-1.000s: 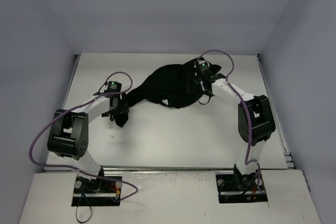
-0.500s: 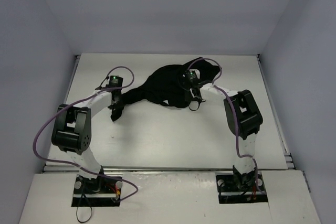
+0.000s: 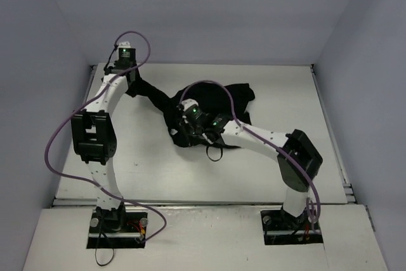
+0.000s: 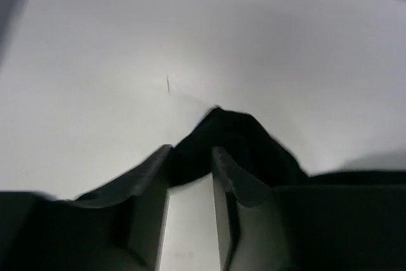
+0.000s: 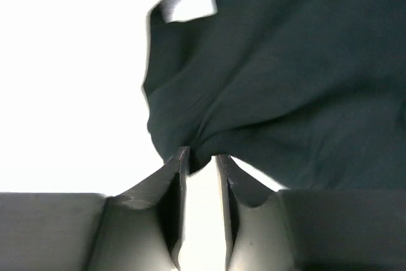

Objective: Fold and stack the t-shirts

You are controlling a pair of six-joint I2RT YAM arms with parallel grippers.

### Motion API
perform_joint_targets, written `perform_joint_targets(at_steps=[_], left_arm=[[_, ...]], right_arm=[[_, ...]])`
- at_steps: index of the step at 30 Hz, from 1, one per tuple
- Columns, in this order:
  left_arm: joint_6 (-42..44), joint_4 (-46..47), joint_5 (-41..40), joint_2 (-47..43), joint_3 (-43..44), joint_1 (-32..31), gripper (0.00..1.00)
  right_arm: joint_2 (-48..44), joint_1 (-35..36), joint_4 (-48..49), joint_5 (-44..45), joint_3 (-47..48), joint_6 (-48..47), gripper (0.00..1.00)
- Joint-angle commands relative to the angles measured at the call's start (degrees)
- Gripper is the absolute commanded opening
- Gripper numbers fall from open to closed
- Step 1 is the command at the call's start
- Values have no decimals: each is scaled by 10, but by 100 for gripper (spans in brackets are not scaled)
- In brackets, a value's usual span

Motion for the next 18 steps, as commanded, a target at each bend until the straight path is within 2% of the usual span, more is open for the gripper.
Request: perform_joint_targets(at_steps=[1, 3, 4, 7, 10, 14, 18], left_arm=[[-4, 7, 43, -39, 97, 24, 59], [-2, 13, 57, -67, 91, 25, 73], [0, 19, 65, -86, 78, 25, 77], [-13, 17, 95, -156, 9, 17, 81], [-38, 13, 111, -246, -111, -17, 81], [-70, -12, 61, -303, -215, -187, 81], [-130, -15, -5, -309, -291, -313, 81]], right_arm=[[-59, -14, -24, 10, 57, -14, 43], [-74, -50, -37, 58, 54, -20, 48], [-82, -80, -43, 73, 50, -19, 51], [-105, -164, -54, 106, 33, -22, 55], [-111, -227, -57, 115, 22, -31, 56], [-108, -291, -57, 107, 17, -23, 56], [-116, -327, -57, 112, 5, -24, 56]])
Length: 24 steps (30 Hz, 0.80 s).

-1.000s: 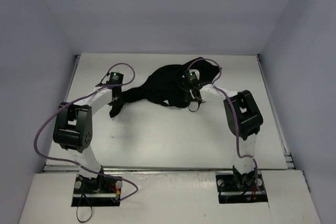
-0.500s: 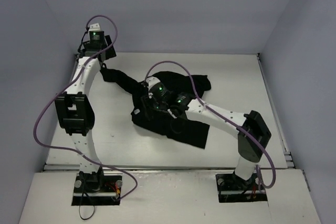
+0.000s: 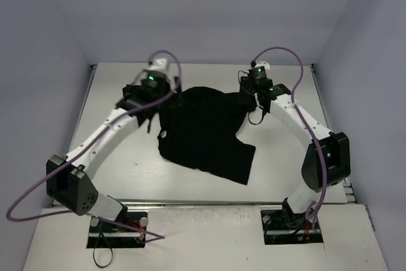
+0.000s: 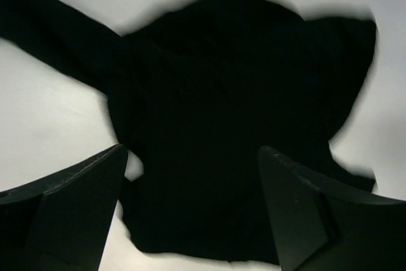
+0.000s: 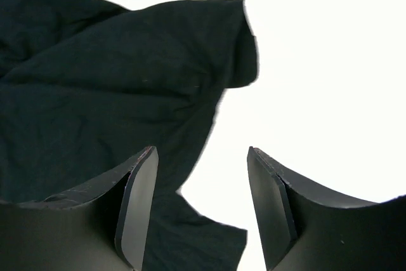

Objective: Fold and stack the t-shirts

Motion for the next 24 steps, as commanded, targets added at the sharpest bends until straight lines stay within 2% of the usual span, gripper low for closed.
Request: perform_joint_targets(at_steps=[1, 5, 14, 18, 24], left_arm=[[-78, -8, -63, 10, -63, -138, 81], [-121, -13, -53, 71, -82, -185, 81], [-143, -12, -35, 161, -126, -183, 81], [-145, -27, -14, 193, -141, -150, 81], [-86, -53, -22, 216, -142, -45, 81]], right_arm=[[-37, -32, 0, 12, -14, -3, 56], [-57, -71, 0, 2, -42, -4, 57], [-113, -97, 0, -5, -100, 1, 57], [-124, -98, 0, -5, -112, 6, 57], [-133, -101, 0, -8, -118, 5, 57]])
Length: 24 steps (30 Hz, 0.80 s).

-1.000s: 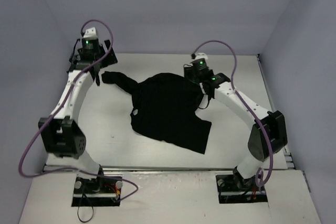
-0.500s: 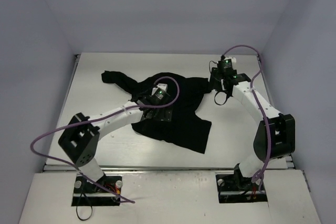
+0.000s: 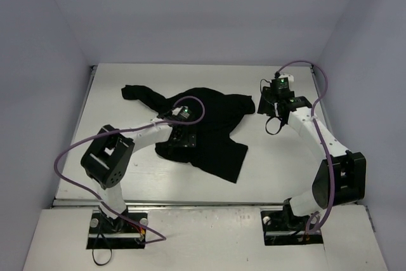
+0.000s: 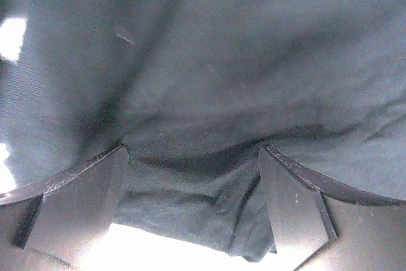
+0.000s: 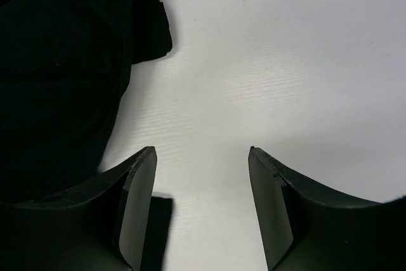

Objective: Fold and stack the t-shirts

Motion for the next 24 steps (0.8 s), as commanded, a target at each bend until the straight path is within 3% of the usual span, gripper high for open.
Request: perform_joint_targets(at_steps=[1, 4, 7, 12, 14, 21, 24], left_arm=[[52, -42, -18, 28, -3, 98, 81], [115, -46, -47, 42, 36, 182, 81], [180, -44, -49, 72, 128, 241, 81], [227, -70, -30, 76, 287, 257, 89], [207, -89, 13, 45, 296, 254, 91], [84, -104, 24, -158, 74, 213, 91], [57, -103, 17, -203, -21, 209, 91]], right_arm=[[-29, -2, 11, -2, 2, 4, 57], [-30, -2, 11, -11, 2, 6, 57], [-27, -2, 11, -16, 0, 5, 58], [-15, -2, 11, -35, 9, 3, 58], [-14, -2, 11, -35, 11, 3, 58], [-7, -1, 12, -60, 16, 11, 58], [-8, 3, 13, -67, 14, 16, 58]])
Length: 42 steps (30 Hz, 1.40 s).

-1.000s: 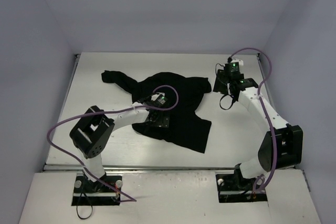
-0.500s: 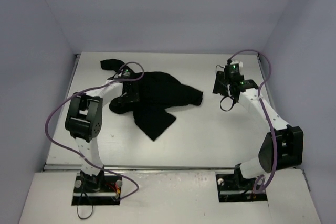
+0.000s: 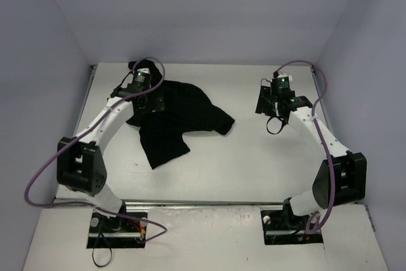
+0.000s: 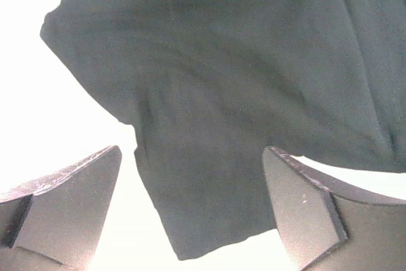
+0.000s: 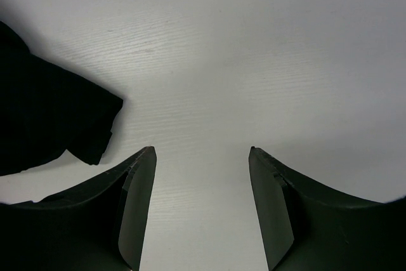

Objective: Fold and stack the t-shirts

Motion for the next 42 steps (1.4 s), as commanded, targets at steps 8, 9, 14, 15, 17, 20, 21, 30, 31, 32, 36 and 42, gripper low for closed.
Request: perform_joint_targets(at_steps=[8, 9, 14, 15, 17, 20, 21, 30, 31, 32, 36, 42], left_arm=[[-91, -5, 21, -42, -173, 1, 91], [-94, -2, 26, -38, -172, 1, 91], [-105, 14, 38, -13, -192, -1, 91], [-107, 20, 42, -11, -198, -2, 91], [-109, 26, 38, 2, -208, -3, 89], [-111, 37, 39, 32, -217, -4, 86], [-112, 43, 42, 39, -219, -4, 85], [-87, 31, 40, 32, -186, 0, 5], [-79, 20, 39, 23, -173, 1, 0], [-71, 11, 38, 13, -157, 1, 0], [-49, -14, 34, -43, -107, 3, 0], [-24, -54, 39, -93, 0, 9, 0]], right_arm=[[-2, 35, 25, -18, -21, 24, 58], [-3, 38, 27, -19, -24, 26, 58], [-9, 51, 33, -13, -38, 36, 58], [-10, 54, 34, -13, -38, 39, 58], [-10, 58, 35, -10, -40, 42, 58], [-8, 63, 38, -9, -44, 44, 58], [-6, 65, 40, -8, -45, 44, 58], [40, 89, 82, -40, -39, 41, 59], [50, 89, 90, -48, -38, 39, 59], [60, 88, 98, -52, -36, 37, 59], [107, 85, 130, -80, -31, 37, 60], [144, 89, 202, -144, -50, 32, 60]])
